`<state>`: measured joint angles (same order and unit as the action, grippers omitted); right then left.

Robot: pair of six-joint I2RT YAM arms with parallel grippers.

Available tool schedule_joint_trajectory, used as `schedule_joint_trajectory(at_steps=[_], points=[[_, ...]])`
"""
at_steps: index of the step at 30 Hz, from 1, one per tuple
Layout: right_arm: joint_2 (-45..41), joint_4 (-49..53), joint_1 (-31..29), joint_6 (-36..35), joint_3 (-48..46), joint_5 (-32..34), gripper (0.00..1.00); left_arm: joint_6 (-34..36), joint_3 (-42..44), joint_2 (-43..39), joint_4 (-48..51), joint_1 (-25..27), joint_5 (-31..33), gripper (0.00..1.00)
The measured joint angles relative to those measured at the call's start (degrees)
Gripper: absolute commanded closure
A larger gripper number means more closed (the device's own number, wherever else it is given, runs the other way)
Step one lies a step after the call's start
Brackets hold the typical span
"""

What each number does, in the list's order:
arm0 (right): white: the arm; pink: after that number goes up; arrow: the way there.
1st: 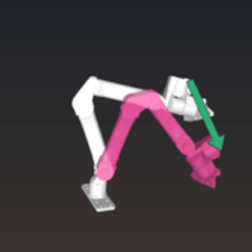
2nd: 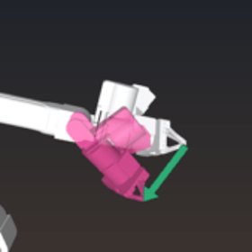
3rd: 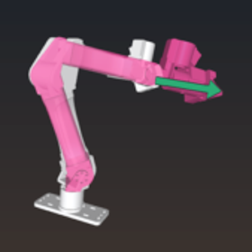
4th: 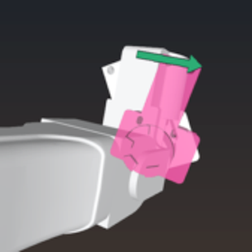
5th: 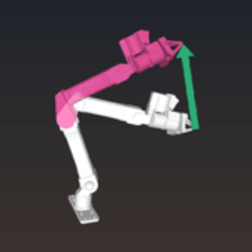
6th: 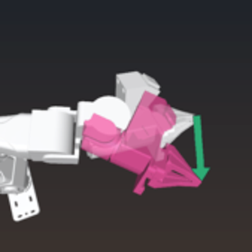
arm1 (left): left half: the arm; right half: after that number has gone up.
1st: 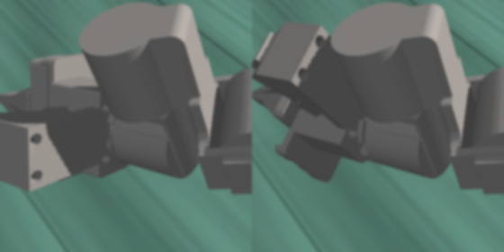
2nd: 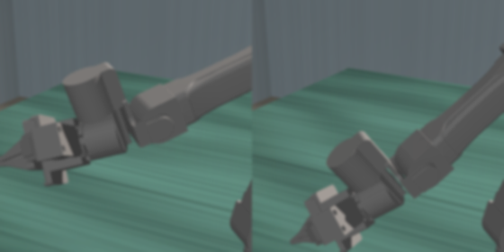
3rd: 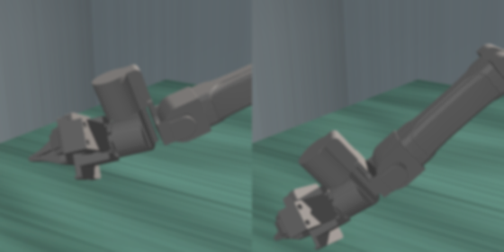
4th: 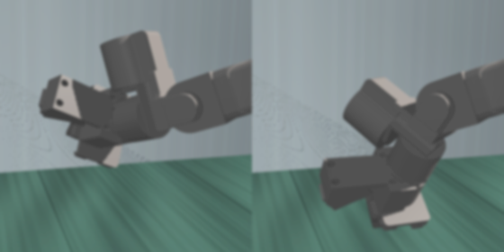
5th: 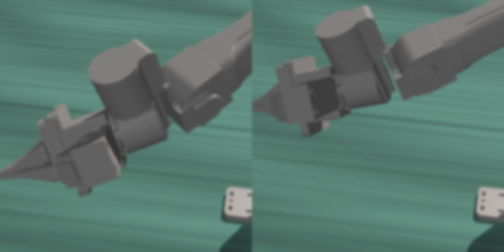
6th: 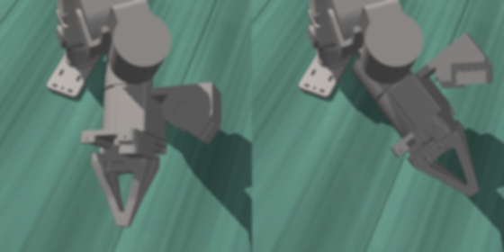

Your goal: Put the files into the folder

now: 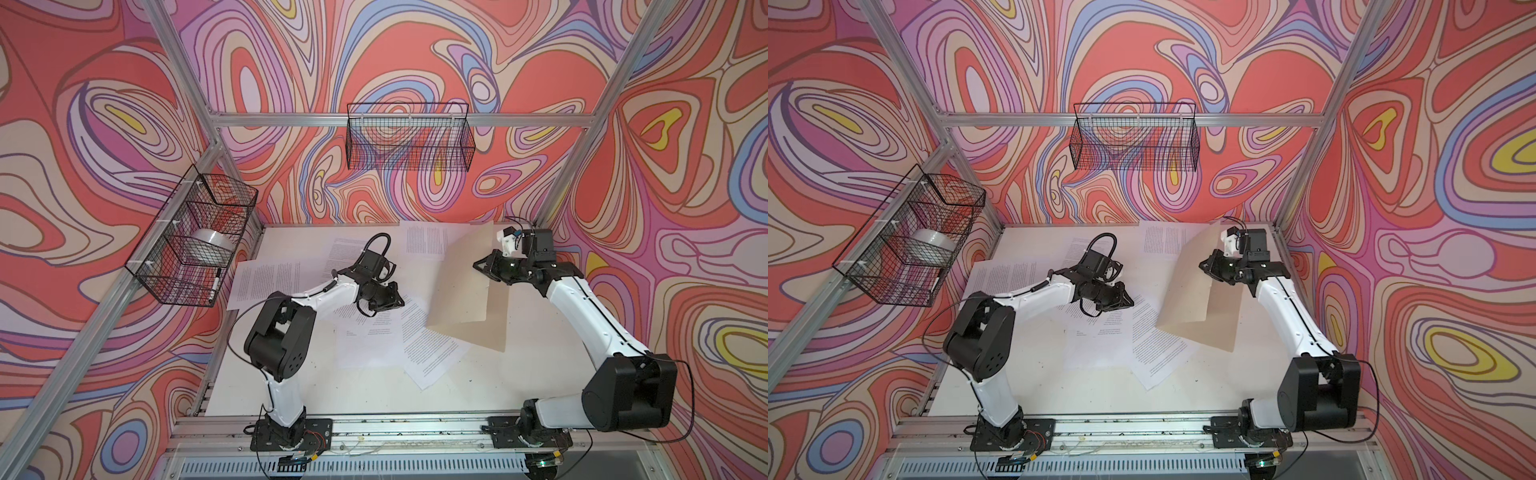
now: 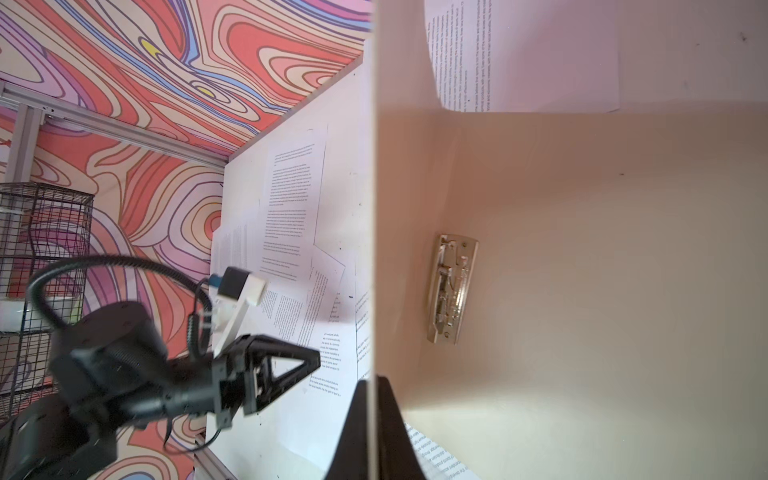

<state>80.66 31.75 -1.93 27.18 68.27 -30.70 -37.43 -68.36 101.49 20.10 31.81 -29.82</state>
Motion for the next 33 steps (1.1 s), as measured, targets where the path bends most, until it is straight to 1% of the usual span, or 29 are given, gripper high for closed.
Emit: schedule_joint_trajectory(at_steps=[2, 5, 10, 13, 17, 20, 23, 27, 33], points=[[-0.31, 0.57, 0.02, -0.04, 0.11, 0.79, 1.00, -0.04, 3.10, -3.32, 0.31, 2.91, 1.51, 0.72], [-1.36, 2.23, 0.04, -0.26, 0.59, 2.27, 1.00, -0.33, 7.67, -5.16, 0.85, 5.95, 3.61, 0.67], [-3.69, 5.22, 0.11, -0.85, 3.04, 5.49, 1.00, -1.77, 14.73, -5.07, 1.20, 8.20, 6.43, 0.60], [-5.38, 6.43, 0.15, -1.14, 3.04, 6.51, 1.00, -2.25, 15.63, -4.31, 0.85, 8.90, 7.39, 0.54], [-6.71, 7.78, 0.15, -1.49, 3.04, 7.48, 1.00, -2.71, 14.49, -3.10, -0.59, 9.51, 8.22, 0.51], [-7.63, 8.79, 0.15, -1.66, 3.06, 7.96, 1.00, -3.13, 10.99, 0.00, -1.84, 9.84, 9.22, 0.50], [-8.24, 9.60, 0.15, -2.08, 3.19, 8.68, 1.00, -3.10, 4.76, 5.27, -3.08, 9.81, 9.86, 0.50], [-8.31, 10.51, 0.15, -2.71, 3.41, 9.03, 1.00, -2.82, -6.25, 13.77, -4.63, 9.73, 10.27, 0.49], [-8.31, 11.50, 0.15, -3.58, 3.39, 8.63, 1.00, -1.99, -24.70, 26.23, -2.99, 8.17, 9.64, 0.50]])
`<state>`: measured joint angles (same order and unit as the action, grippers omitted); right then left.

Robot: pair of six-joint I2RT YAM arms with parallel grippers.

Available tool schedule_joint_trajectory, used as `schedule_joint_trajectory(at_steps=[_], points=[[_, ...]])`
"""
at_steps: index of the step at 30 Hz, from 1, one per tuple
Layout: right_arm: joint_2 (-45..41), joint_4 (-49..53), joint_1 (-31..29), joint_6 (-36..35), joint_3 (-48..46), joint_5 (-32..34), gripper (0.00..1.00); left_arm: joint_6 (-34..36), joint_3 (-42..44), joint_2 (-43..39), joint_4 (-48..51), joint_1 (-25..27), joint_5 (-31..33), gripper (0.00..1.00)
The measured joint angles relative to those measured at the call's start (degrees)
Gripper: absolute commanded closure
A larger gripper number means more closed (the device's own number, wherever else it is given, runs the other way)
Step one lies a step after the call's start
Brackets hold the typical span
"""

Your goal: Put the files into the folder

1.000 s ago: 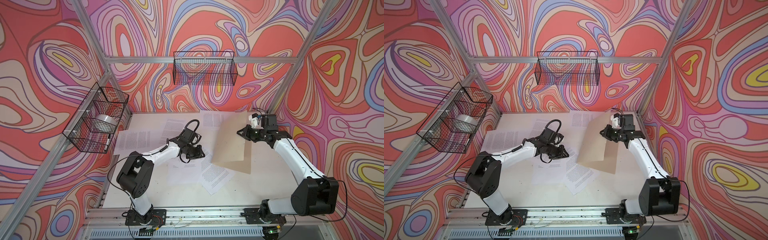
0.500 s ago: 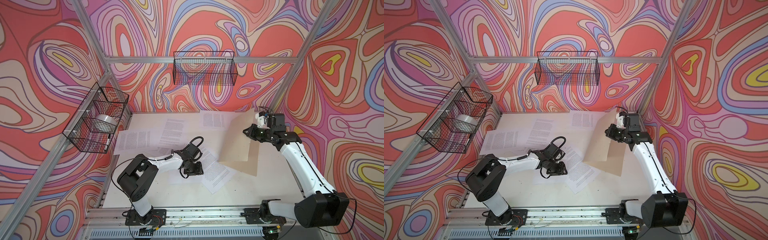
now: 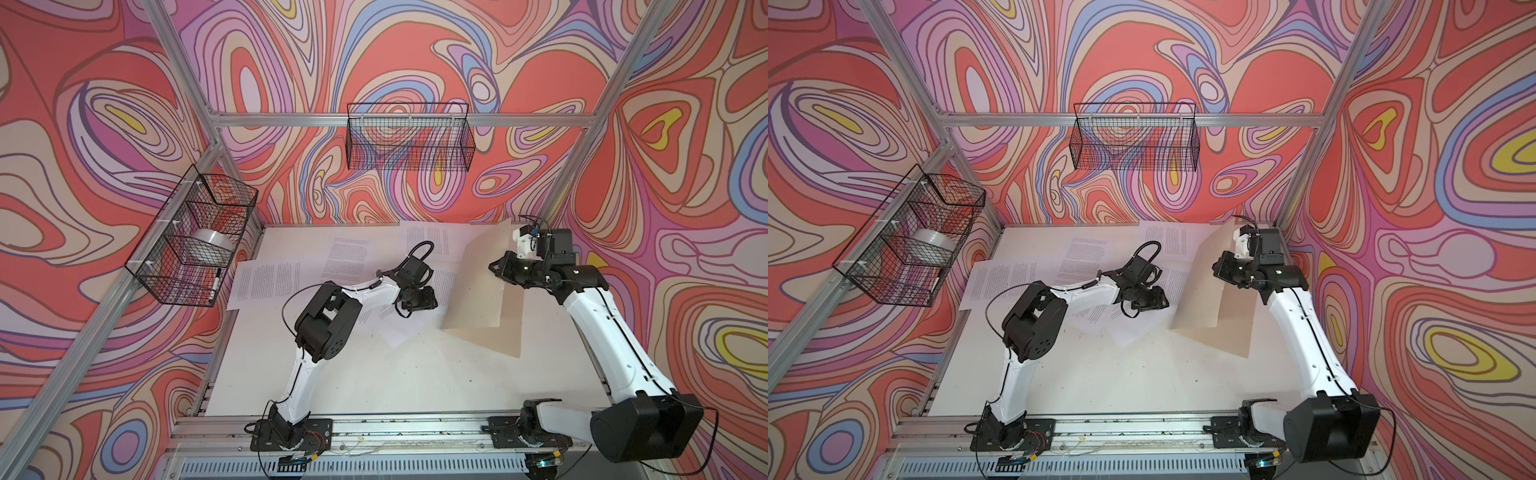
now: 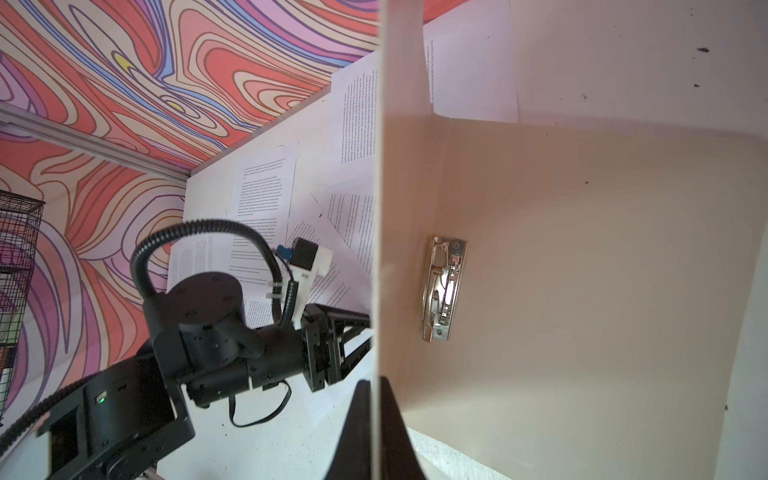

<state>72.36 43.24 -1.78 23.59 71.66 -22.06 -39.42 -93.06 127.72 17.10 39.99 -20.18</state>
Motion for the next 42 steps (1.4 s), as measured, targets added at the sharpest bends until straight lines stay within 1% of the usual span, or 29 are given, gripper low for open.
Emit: schedule_joint_trajectory(at_steps=[4, 6, 9, 11, 13, 18, 22, 25, 28, 33, 35, 36, 39, 40, 42], points=[[0.00, 0.11, 0.00, -0.48, 0.00, -0.70, 1.00, 0.46, -11.04, 6.38, 3.30, -1.88, -1.49, 0.49], [0.11, 0.11, 0.00, -0.81, 0.00, -1.18, 1.00, 0.66, -13.62, 7.54, 4.70, -2.86, -2.60, 0.46], [0.81, 0.57, 0.00, -1.68, 0.00, -1.73, 1.00, 0.76, -13.79, 6.67, 6.27, -4.28, -5.18, 0.42], [1.66, 1.27, 0.00, -2.25, 0.00, -2.08, 1.00, 0.70, -11.56, 3.78, 6.49, -5.16, -6.97, 0.37], [2.56, 1.84, -0.02, -2.95, 0.02, -2.80, 1.00, 0.59, -6.64, -2.40, 6.34, -5.90, -8.35, 0.33], [4.61, 4.44, -0.81, -4.94, 0.02, -2.19, 1.00, 1.42, 3.34, -21.22, 6.95, -7.56, -9.40, 0.29], [5.97, 7.76, -3.10, -6.60, 1.07, 0.57, 1.00, 3.06, 11.02, -32.26, 7.65, -10.32, -8.28, 0.28], [6.69, 10.49, -4.98, -7.30, 3.30, 2.32, 1.00, 4.20, 15.78, -35.50, 9.77, -12.26, -6.67, 0.26], [7.32, 11.74, -6.91, -7.76, 5.60, 2.75, 1.00, 5.01, 19.85, -36.15, 11.82, -13.64, -5.70, 0.24], [9.05, 12.66, -10.36, -7.82, 5.97, 3.52, 0.99, 5.77, 23.04, -36.98, 14.23, -15.80, -5.29, 0.23], [9.75, 12.70, -11.06, -7.65, 5.86, 3.67, 0.91, 6.12, 23.08, -37.83, 14.56, -16.74, -5.31, 0.23], [9.92, 12.59, -11.23, -7.34, 5.66, 3.63, 0.85, 6.34, 23.08, -38.49, 14.56, -17.20, -5.33, 0.22], [9.92, 11.61, -11.80, -6.19, 5.46, 2.47, 0.63, 6.80, 23.08, -40.26, 14.64, -18.36, -5.42, 0.20], [9.92, 10.88, -12.22, -5.64, 5.46, 1.77, 0.58, 6.88, 23.08, -40.72, 14.71, -18.71, -5.57, 0.17], [9.88, 9.07, -13.60, -4.35, 5.46, 0.20, 0.54, 7.28, 23.06, -41.44, 15.04, -19.23, -5.90, 0.12]])
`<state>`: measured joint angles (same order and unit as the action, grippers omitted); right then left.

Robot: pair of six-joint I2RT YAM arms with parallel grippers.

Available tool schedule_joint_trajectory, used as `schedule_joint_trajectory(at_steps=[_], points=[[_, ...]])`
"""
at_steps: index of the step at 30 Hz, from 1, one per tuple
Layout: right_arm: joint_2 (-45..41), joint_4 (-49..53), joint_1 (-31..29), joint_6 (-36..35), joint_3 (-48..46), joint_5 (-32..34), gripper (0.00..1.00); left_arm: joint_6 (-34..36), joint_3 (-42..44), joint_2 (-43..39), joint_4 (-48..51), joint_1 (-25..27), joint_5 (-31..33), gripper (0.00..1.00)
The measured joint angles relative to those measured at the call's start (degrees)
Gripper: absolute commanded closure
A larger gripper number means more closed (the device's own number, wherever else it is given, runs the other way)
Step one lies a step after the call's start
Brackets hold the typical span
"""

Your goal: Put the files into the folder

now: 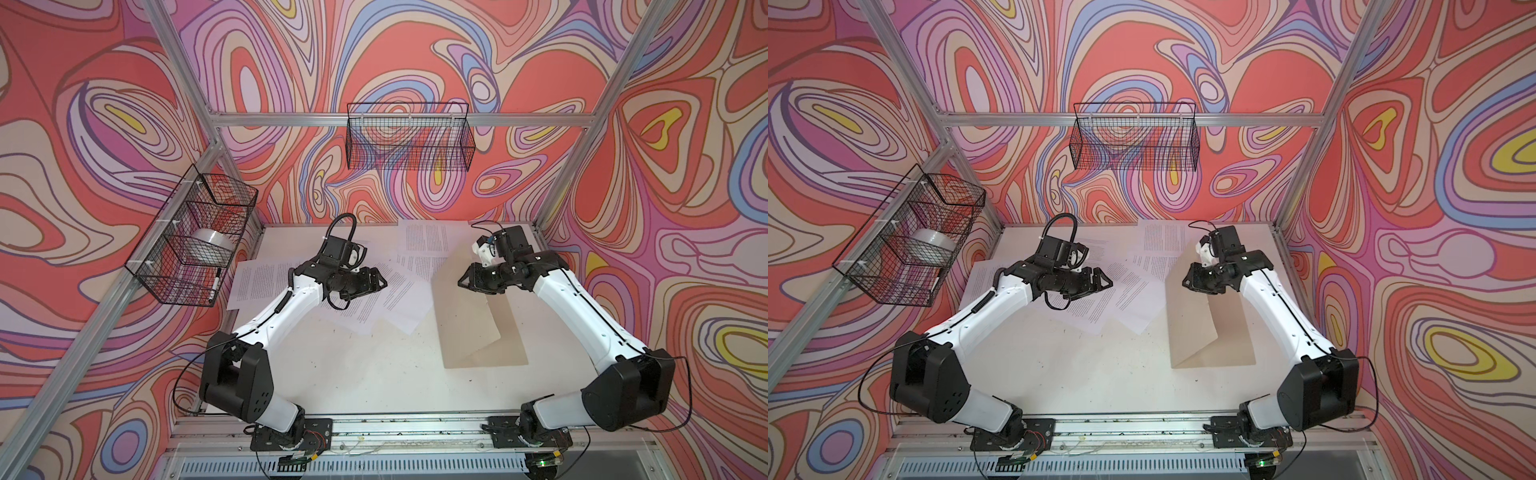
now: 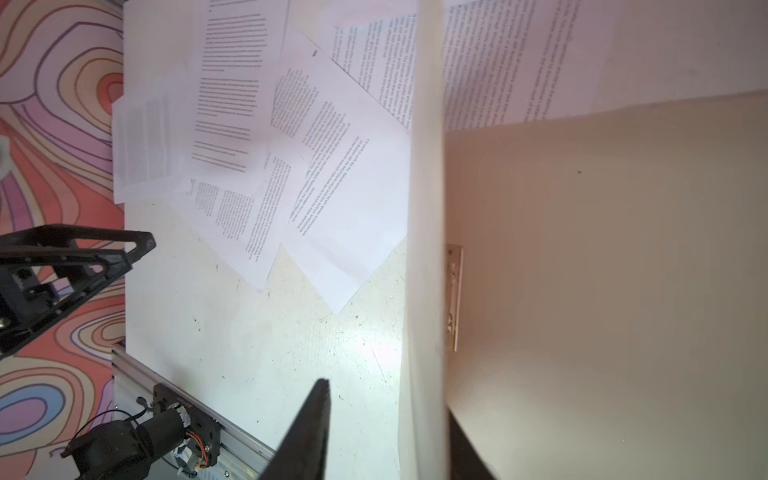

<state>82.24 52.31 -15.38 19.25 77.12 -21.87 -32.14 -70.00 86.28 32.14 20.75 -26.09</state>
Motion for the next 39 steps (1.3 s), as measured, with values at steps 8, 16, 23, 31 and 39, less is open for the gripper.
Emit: schedule_joint_trajectory(at_steps=[8, 16, 23, 31, 39], points=[[3.02, -12.22, -14.14, 7.50, 0.87, -6.38, 0.45, 0.13, -0.11, -3.10, 1.95, -4.90, -4.94, 0.00], [11.30, -20.22, -19.78, 9.35, 0.94, -6.32, 0.50, -1.07, -4.35, -11.67, 5.16, -12.00, -3.48, 0.00], [1.42, -19.58, -2.14, 5.90, -9.97, -2.84, 0.73, 3.74, -9.60, -8.46, 8.13, 1.64, -0.09, 0.00], [0.15, -20.48, 2.60, 4.98, -27.32, -4.28, 0.85, 3.85, -5.31, 11.82, 6.10, 15.43, -0.72, 0.00], [5.77, -26.08, 2.71, 4.61, -30.51, -8.04, 0.79, 3.23, -2.08, 21.16, 2.40, 16.31, -1.60, 0.00]])
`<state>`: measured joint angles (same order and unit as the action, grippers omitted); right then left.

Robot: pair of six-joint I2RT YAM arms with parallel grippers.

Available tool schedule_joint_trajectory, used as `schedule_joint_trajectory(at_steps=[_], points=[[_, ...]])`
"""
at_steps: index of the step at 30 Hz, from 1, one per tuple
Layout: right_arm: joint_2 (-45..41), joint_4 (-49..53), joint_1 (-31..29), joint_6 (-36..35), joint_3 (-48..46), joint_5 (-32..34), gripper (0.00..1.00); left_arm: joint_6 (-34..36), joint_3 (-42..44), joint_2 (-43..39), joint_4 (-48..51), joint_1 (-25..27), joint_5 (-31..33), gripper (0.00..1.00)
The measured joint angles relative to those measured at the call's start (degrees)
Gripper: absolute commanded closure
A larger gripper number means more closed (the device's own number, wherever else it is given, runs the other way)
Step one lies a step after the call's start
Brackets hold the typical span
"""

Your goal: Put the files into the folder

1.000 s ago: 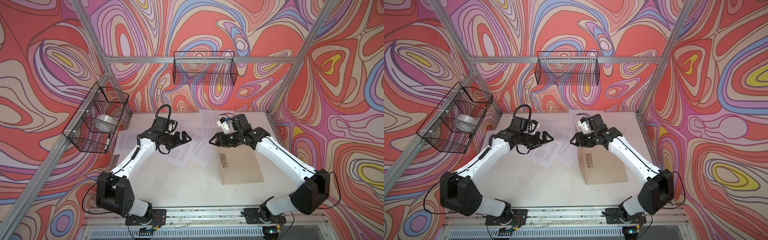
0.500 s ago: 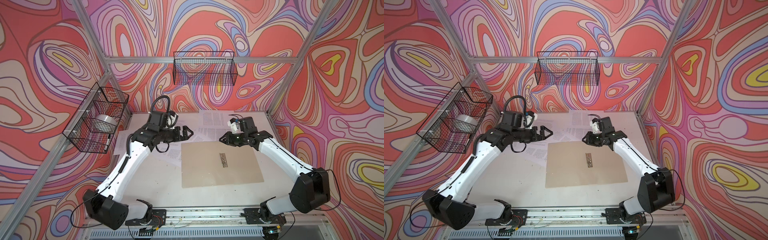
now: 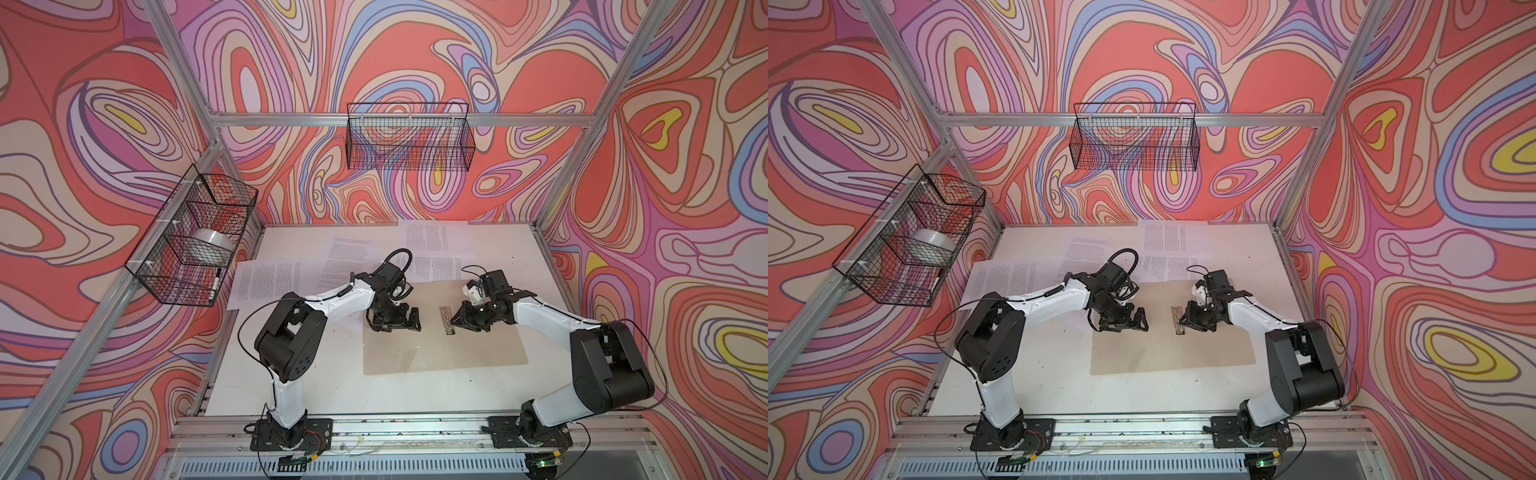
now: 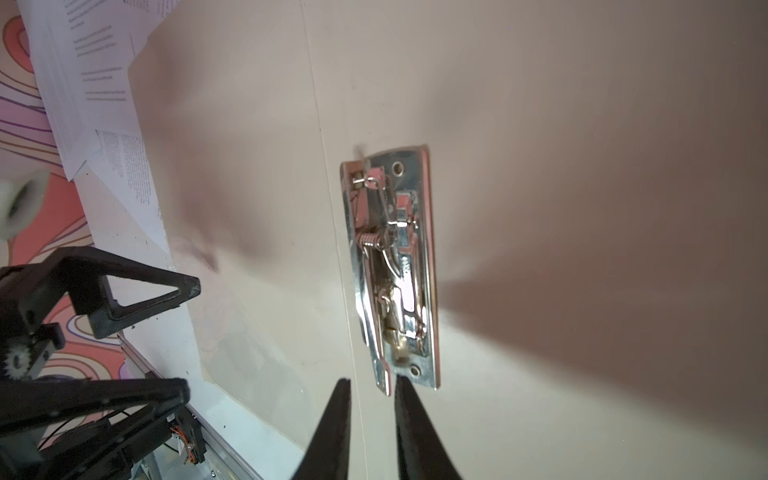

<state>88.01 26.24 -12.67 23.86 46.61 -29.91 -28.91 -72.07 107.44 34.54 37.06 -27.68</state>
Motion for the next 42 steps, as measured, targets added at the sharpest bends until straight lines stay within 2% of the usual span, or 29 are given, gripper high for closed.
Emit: schedule_joint_trajectory(at_steps=[9, 13, 26, 36, 42], points=[[3.82, -2.38, 0.00, -0.55, -0.39, -2.97, 0.75, -0.31, 2.21, 0.44, -1.97, -0.02, -0.20, 0.00], [4.22, -2.49, 0.00, -1.09, -0.50, -3.93, 0.82, -0.79, 2.91, 0.11, -3.08, -0.04, -0.39, 0.00], [4.26, -2.54, 0.00, -0.63, -1.99, -5.38, 0.84, -1.77, 3.23, 0.13, -4.57, -0.04, -1.03, 0.00], [4.13, -2.49, 0.00, 0.04, -2.82, -5.49, 0.91, -1.79, 3.23, 0.20, -4.81, -0.04, -1.22, 0.00], [3.26, -2.40, -0.02, 1.07, -3.13, -5.01, 1.00, -1.79, 3.23, 0.24, -5.09, -0.02, -1.22, 0.00]])
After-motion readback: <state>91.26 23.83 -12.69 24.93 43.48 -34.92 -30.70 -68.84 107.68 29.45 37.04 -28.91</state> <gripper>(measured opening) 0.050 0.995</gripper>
